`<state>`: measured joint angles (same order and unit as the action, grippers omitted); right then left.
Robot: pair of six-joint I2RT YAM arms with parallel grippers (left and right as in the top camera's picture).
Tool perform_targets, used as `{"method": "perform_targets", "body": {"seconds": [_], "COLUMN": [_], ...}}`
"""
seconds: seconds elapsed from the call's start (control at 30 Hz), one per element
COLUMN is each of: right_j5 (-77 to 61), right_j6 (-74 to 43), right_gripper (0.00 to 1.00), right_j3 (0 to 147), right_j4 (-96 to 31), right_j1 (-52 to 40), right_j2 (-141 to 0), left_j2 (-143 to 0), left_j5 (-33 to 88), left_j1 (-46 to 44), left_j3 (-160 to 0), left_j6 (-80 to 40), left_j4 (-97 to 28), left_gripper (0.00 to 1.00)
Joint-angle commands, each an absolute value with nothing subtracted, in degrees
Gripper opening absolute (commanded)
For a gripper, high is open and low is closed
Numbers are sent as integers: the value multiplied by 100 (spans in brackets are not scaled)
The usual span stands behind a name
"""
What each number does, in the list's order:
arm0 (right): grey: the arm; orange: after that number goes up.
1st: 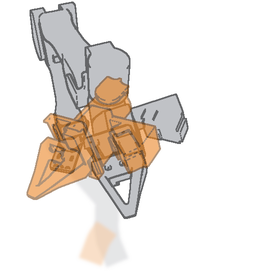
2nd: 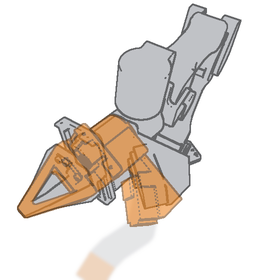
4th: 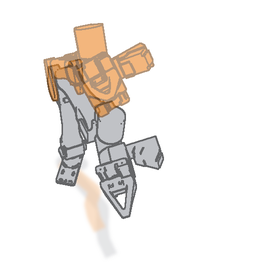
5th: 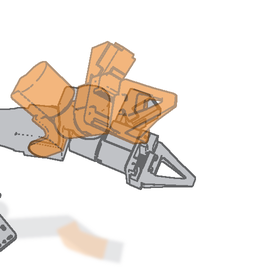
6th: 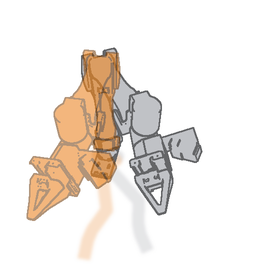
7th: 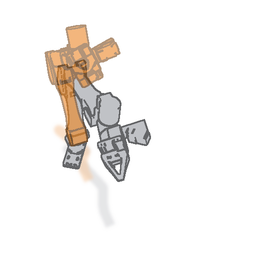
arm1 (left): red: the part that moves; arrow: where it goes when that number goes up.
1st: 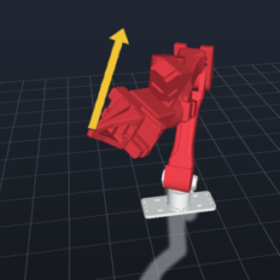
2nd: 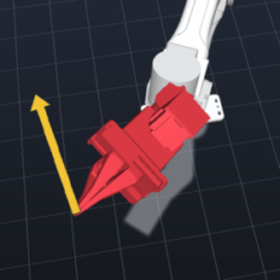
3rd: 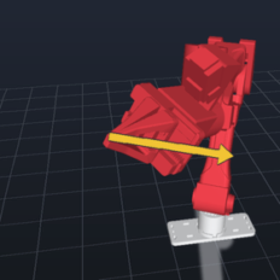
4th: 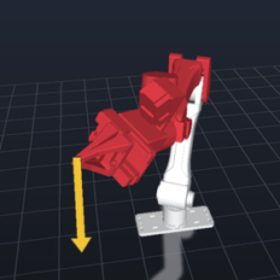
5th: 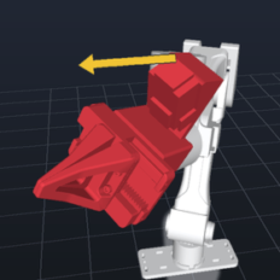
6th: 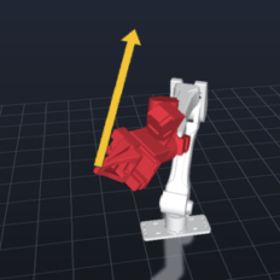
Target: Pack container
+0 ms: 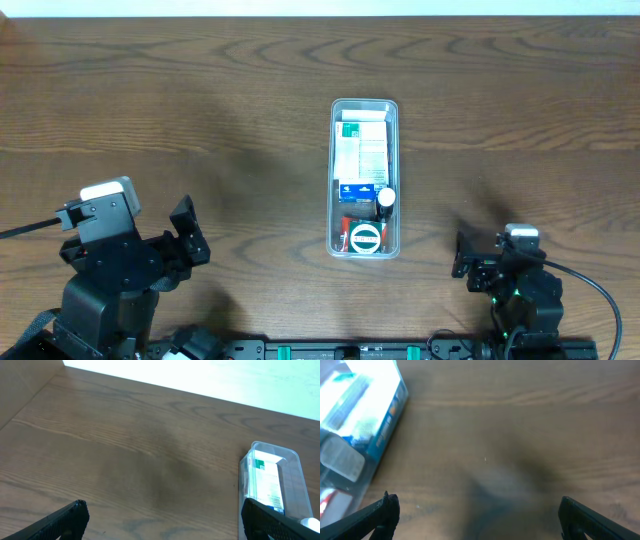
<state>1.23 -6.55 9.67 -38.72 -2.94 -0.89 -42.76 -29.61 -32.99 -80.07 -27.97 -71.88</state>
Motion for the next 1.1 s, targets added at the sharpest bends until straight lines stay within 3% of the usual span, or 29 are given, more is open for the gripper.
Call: {"method": "perform_targets", "body": {"seconds": [0.0,1.07], "right_j5": [117,104], "right_j6": [-703,-703], "right_gripper": [99,99], "right_j3": [904,904], "right_j4": [-3999,-3994], "right_j1": [-329,-329], "right_j2": [-34,-40], "left_j2": [-4296,-4292], "left_j5": [-3068,-3109], "left_j1": [-3264,-3262], "left_j3": [-8038,-8038], "left_j6": [-2681,-2611], "left_j4": [-7201,-7583], "left_gripper": [98,98]}}
